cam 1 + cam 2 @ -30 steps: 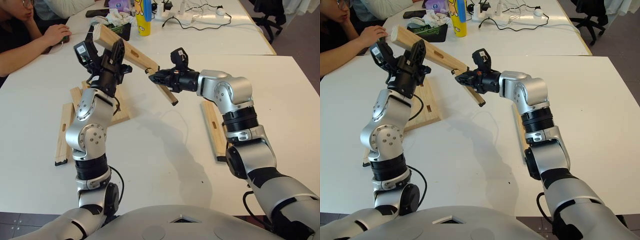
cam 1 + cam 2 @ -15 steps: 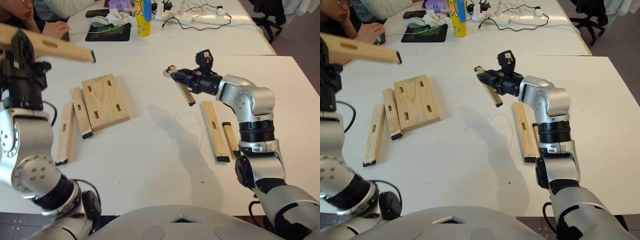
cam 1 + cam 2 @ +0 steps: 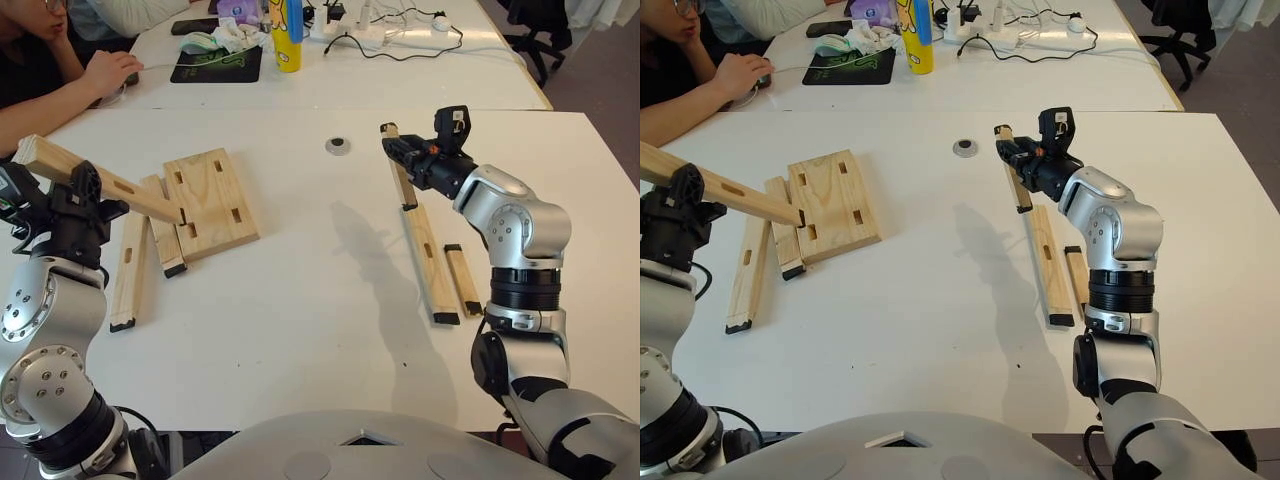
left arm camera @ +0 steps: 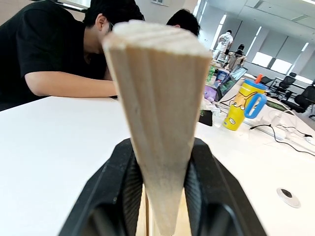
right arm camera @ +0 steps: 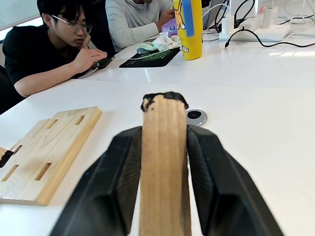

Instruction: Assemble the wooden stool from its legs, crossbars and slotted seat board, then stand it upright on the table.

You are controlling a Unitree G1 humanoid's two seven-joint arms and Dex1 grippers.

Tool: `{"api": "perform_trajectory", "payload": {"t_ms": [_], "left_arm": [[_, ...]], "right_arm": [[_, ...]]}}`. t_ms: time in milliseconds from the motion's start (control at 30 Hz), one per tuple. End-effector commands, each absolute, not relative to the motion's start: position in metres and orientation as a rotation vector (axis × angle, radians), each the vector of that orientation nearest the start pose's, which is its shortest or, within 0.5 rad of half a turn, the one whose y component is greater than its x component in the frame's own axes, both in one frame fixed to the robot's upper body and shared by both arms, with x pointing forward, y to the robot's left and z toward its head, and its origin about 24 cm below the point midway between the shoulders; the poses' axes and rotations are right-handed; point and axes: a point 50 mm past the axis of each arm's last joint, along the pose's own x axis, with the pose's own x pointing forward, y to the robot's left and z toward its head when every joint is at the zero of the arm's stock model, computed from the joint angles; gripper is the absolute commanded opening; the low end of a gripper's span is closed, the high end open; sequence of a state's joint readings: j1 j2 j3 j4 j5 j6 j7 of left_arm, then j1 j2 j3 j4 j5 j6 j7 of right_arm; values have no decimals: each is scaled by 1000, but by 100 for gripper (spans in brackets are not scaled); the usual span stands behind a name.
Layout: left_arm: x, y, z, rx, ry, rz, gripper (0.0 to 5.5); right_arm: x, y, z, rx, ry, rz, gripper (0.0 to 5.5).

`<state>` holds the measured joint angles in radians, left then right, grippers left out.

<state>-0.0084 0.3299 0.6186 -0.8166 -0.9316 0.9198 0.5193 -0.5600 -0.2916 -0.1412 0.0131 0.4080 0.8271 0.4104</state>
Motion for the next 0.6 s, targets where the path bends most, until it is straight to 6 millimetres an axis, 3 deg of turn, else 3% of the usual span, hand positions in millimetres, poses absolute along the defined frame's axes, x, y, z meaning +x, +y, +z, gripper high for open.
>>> {"api": "perform_trajectory", "payload": {"t_ms": [33, 200, 467, 600], "left_arm": [[177, 248, 164, -303, 55, 443, 103], [179, 243, 163, -341, 41, 435, 103], [189, 238, 197, -343, -127, 374, 103], [190, 230, 187, -380, -69, 364, 103]], "right_arm": [[329, -166, 145, 161, 219, 494, 130], [328, -167, 142, 161, 222, 485, 130], [329, -165, 142, 151, 226, 498, 130], [329, -164, 143, 146, 225, 502, 130]]}}
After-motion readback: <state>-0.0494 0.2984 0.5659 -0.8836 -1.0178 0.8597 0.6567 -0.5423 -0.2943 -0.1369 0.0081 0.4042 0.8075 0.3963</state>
